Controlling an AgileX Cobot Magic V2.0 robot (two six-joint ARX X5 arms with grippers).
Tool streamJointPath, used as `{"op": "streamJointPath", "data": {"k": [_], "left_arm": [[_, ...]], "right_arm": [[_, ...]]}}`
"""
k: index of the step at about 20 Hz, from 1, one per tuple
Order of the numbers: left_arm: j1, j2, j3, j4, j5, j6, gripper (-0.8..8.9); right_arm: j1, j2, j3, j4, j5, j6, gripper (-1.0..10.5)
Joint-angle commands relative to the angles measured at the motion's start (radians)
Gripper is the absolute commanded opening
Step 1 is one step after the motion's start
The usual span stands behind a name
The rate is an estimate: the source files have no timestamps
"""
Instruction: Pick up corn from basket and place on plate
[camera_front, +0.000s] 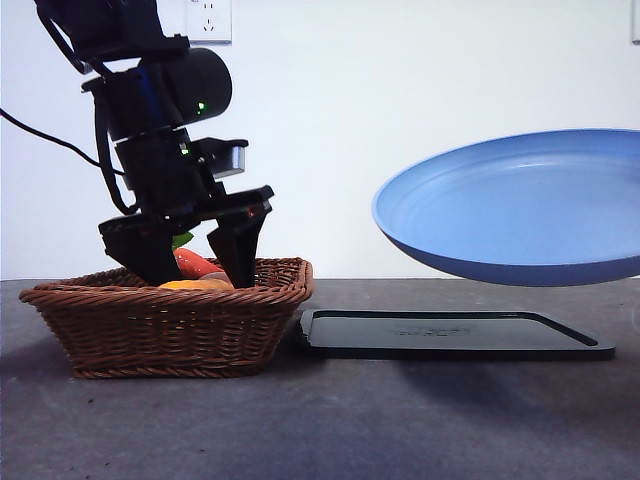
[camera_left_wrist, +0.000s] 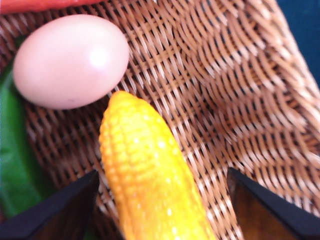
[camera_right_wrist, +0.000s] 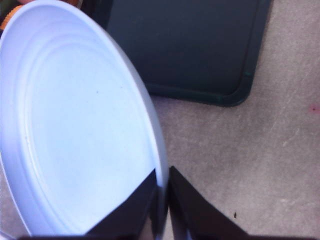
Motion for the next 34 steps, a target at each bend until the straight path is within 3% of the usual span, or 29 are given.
{"op": "streamJointPath", "data": {"k": [1, 8, 15, 19, 22, 26, 30, 34], "left_arm": [[-0.012, 0.036, 0.023, 0.011, -0.006, 0.007, 3.92], [-0.026, 0.037, 0.023, 0.008, -0.006, 0.003, 2.02], [-0.026, -0.001, 0.045, -0.018, -0.003, 0.004, 2.02], [-0.029, -0.089, 0.097, -0.028, 0.059, 0.0, 2.02], [-0.044, -0.157, 0.131, -0.024, 0.172, -0.011, 2.02], [-0.098, -0.172, 0.144, 0.016, 0.395, -0.023, 2.02], [-0.206, -0.139, 0.144, 0.067, 0.396, -0.001, 2.02], [-0.288, -0.066, 0.144, 0.101, 0.365, 0.023, 2.02]], "right_arm": [[-0.002, 0.005, 0.021, 0.018, -0.006, -0.005, 0.0], [-0.002, 0.005, 0.021, 0.025, -0.005, -0.008, 0.0], [-0.001, 0.014, 0.021, 0.032, -0.006, 0.019, 0.0], [-0.001, 0.071, 0.021, 0.043, -0.008, 0.051, 0.0], [-0.001, 0.152, 0.021, 0.109, -0.082, 0.097, 0.0], [-0.001, 0.269, 0.021, 0.192, -0.202, 0.16, 0.0], [-0.001, 0.351, 0.021, 0.205, -0.267, 0.17, 0.0], [-0.001, 0.365, 0.021, 0.212, -0.281, 0.171, 0.0]]}}
